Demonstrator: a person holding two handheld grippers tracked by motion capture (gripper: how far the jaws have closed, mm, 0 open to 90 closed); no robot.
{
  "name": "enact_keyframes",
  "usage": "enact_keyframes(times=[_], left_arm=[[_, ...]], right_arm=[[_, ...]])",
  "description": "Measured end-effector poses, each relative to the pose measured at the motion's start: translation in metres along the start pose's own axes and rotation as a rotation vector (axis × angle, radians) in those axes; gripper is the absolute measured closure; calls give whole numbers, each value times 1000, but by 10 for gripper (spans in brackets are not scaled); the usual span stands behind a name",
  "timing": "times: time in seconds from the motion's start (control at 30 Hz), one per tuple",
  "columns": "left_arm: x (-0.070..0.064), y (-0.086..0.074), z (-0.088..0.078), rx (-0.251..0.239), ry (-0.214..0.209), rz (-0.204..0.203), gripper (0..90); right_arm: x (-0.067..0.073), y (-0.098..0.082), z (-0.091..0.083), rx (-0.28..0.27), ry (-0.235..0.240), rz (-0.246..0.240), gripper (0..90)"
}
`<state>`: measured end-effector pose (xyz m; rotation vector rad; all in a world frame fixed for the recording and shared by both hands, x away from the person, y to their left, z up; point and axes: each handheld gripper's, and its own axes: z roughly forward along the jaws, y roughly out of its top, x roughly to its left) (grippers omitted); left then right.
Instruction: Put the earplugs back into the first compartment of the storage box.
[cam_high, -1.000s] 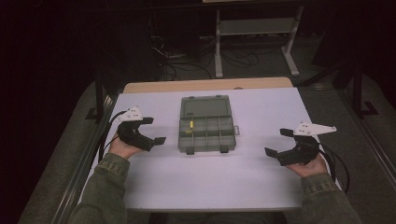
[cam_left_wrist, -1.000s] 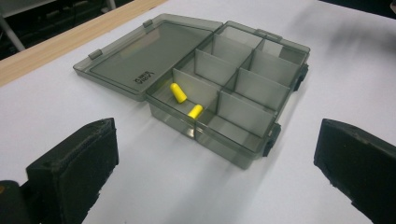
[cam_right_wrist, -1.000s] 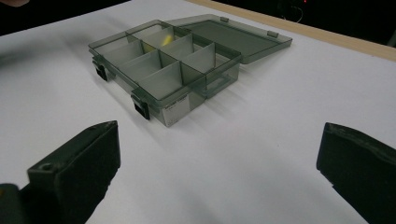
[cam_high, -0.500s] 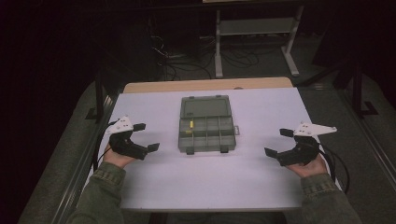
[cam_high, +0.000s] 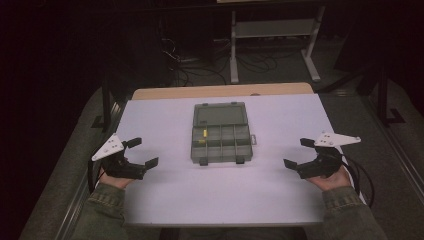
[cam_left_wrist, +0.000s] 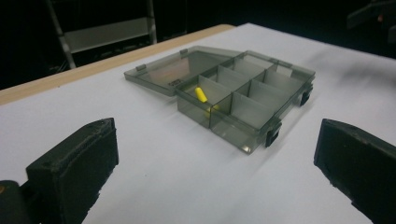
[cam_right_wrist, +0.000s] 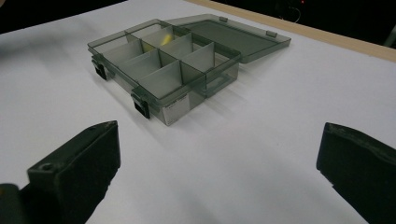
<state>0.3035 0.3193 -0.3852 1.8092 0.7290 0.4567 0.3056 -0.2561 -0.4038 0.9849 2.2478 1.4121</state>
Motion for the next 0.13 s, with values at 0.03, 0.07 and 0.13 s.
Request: enact_keyframes(times=[0.03, 0.07, 0.13], left_arm=[[-1, -1, -1, -14, 0, -10, 0], [-1, -1, -3, -20, 4, -15, 0], [-1, -3, -4, -35, 5, -30, 0]], right_arm=[[0, 0, 0, 2, -1, 3, 0], [0, 0, 0, 4, -3, 6, 0], [-1, -1, -1, 4, -3, 12, 0]])
